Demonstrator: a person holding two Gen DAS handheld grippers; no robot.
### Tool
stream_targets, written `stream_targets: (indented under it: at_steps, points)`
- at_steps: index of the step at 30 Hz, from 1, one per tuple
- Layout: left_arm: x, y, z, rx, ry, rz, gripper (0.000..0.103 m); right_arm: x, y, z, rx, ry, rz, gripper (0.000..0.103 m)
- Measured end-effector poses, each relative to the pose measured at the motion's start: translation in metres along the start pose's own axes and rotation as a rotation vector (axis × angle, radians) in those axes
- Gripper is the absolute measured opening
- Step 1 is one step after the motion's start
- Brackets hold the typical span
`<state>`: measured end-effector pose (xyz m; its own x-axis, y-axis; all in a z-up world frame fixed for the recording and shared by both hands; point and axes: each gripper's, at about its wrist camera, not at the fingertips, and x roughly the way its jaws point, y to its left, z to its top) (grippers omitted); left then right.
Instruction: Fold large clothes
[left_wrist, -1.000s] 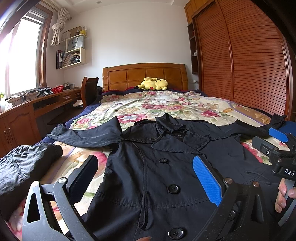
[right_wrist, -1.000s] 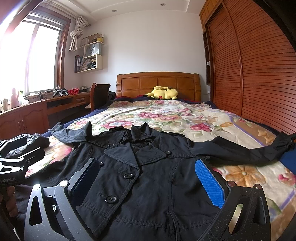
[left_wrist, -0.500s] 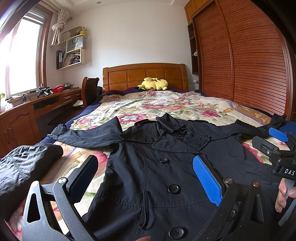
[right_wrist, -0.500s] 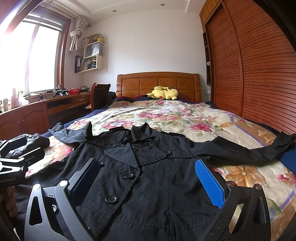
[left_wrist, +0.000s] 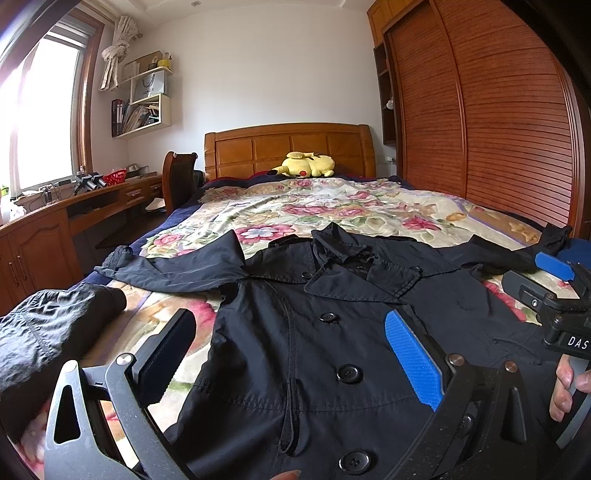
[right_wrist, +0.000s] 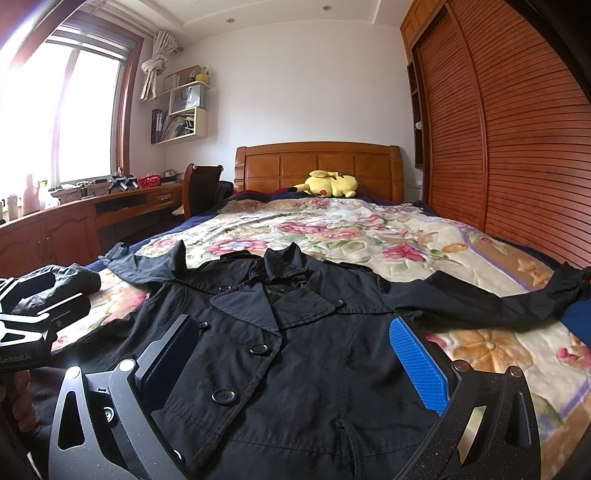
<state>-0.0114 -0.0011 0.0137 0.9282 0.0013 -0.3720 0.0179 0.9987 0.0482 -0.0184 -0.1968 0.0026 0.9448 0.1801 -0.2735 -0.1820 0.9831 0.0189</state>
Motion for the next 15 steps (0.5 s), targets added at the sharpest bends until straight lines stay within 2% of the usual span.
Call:
stream_targets:
  at_steps: [9, 15]
  points:
    - [0.007, 0.013, 0.003, 0.032, 0.04, 0.003, 0.103, 0.005, 0.008, 0.007, 0.023, 0.022, 0.064, 0.103]
    - [0.013, 0.037, 0.005, -0.017, 0.098, -0.035, 0.103, 0.009, 0.02, 0.011, -0.004, 0.027, 0.093, 0.103]
